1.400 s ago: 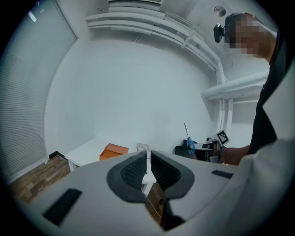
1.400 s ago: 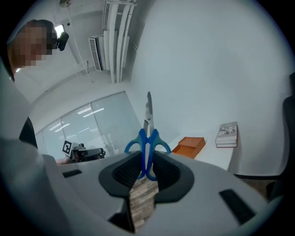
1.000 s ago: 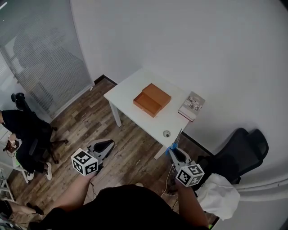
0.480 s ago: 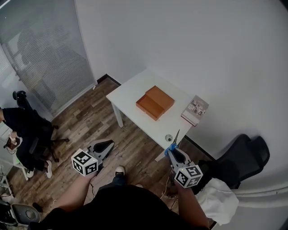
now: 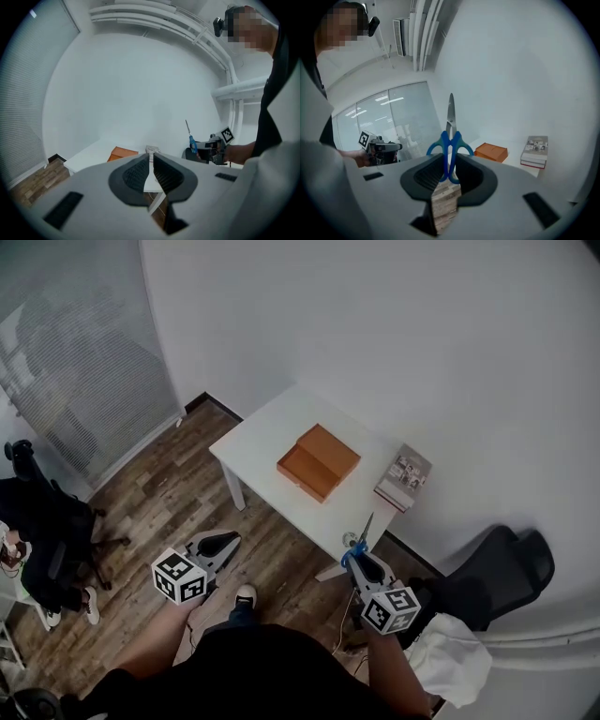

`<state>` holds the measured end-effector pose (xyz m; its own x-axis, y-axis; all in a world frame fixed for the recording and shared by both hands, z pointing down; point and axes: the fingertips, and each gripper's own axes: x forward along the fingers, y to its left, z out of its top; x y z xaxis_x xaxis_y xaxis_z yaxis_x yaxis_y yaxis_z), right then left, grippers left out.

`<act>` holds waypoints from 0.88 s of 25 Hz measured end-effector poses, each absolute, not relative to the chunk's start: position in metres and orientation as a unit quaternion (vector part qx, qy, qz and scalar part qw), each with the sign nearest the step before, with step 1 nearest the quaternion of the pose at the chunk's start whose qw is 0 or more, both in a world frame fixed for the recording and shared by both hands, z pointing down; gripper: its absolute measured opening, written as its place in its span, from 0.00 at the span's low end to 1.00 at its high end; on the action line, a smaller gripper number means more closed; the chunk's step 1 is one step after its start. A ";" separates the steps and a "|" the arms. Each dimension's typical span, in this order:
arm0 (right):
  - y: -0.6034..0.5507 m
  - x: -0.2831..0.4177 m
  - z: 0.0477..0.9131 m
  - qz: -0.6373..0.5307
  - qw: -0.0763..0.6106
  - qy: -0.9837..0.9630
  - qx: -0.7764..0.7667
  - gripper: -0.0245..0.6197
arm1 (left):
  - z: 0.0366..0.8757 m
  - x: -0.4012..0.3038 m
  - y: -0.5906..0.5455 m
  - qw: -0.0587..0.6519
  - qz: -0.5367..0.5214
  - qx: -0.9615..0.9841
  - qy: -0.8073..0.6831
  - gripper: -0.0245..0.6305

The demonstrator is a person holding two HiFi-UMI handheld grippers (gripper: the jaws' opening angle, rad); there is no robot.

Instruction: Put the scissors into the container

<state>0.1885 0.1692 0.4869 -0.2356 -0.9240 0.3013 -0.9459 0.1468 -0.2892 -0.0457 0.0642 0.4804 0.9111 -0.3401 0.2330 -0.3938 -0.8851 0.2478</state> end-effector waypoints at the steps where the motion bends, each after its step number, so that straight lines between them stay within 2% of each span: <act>1: 0.160 0.187 0.487 0.212 0.026 -0.755 0.620 0.16 | 0.480 -0.046 0.052 0.146 0.091 0.967 -0.187 0.09; 10: 0.092 0.168 0.492 0.222 0.028 -0.739 0.636 0.16 | 0.480 -0.048 -0.036 0.145 0.093 0.973 -0.155 0.09; 22: 0.061 0.160 0.479 0.216 0.033 -0.698 0.682 0.16 | 0.476 -0.051 -0.099 0.146 0.081 0.981 -0.103 0.09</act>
